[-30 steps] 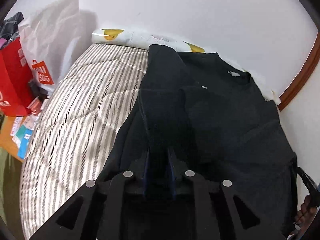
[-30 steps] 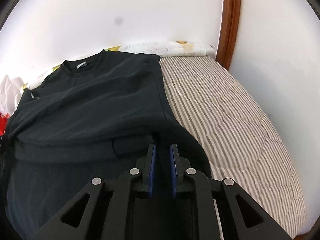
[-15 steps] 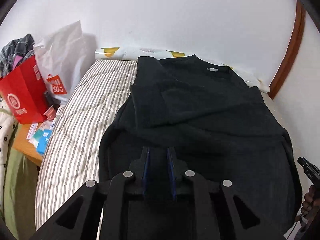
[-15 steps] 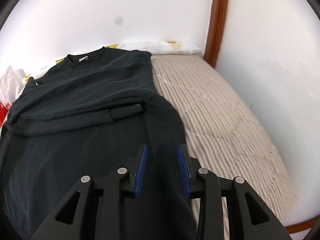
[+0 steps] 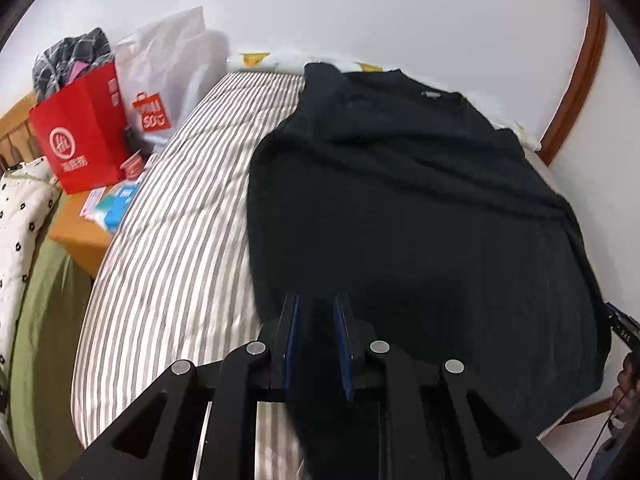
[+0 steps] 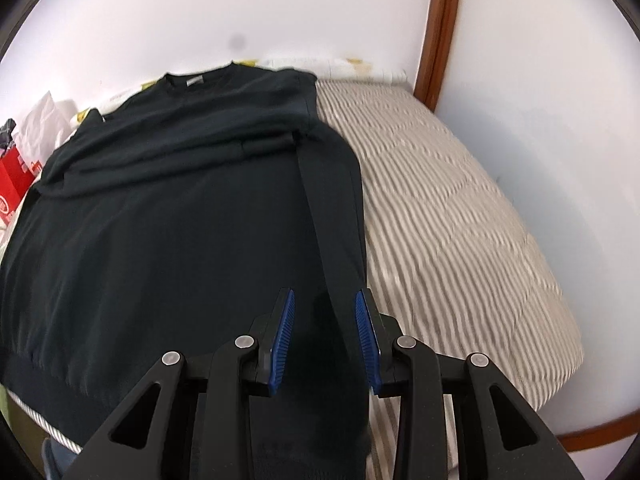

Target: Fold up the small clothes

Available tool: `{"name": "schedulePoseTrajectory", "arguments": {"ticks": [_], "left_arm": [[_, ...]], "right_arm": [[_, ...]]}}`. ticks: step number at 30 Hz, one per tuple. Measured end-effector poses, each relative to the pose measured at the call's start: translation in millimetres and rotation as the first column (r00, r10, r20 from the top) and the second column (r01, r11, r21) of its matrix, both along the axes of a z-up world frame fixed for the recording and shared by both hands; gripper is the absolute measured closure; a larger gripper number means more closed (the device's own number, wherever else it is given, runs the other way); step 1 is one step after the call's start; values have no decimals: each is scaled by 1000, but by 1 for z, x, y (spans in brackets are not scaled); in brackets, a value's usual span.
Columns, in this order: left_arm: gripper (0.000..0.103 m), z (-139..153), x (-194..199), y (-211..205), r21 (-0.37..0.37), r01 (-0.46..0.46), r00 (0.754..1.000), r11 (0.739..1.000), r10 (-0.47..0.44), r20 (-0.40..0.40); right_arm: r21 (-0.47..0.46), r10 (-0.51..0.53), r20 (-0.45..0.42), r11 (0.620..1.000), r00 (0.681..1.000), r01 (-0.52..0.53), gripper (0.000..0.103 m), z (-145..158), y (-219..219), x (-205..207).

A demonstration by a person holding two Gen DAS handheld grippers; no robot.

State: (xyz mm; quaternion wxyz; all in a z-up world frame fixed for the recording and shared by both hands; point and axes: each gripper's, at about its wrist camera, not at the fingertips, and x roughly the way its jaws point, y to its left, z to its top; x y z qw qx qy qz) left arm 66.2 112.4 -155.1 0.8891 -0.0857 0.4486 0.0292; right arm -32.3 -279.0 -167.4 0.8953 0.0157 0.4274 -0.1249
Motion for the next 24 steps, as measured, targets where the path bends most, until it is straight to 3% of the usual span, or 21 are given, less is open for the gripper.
{"name": "schedulePoseTrajectory", "arguments": {"ticks": [3, 5, 6, 12, 21, 24], "left_arm": [[80, -8, -13, 5, -12, -15, 1000, 1000, 15, -12], [60, -15, -20, 7, -29, -13, 1000, 1000, 12, -26], [58, -18, -24, 7, -37, -4, 1000, 999, 2, -30], [58, -26, -38, 3, -52, 22, 999, 998, -24, -35], [59, -29, -43, 3, -58, 18, 1000, 998, -19, -20], [67, -29, -44, -1, -28, 31, 999, 999, -31, -21]], "right_arm": [[29, 0, -4, 1000, 1000, 0, 67, -5, -4, -13], [44, -3, -2, 999, 1000, 3, 65, -8, -5, -19], [53, -3, -1, 999, 1000, 3, 63, -10, -7, -22], [145, 6, -2, 989, 1000, -5, 62, -23, -14, -32], [135, 29, 9, 990, 1000, -30, 63, -28, -6, -32], [136, 43, 19, 990, 999, -45, 63, -29, -3, -31]]}}
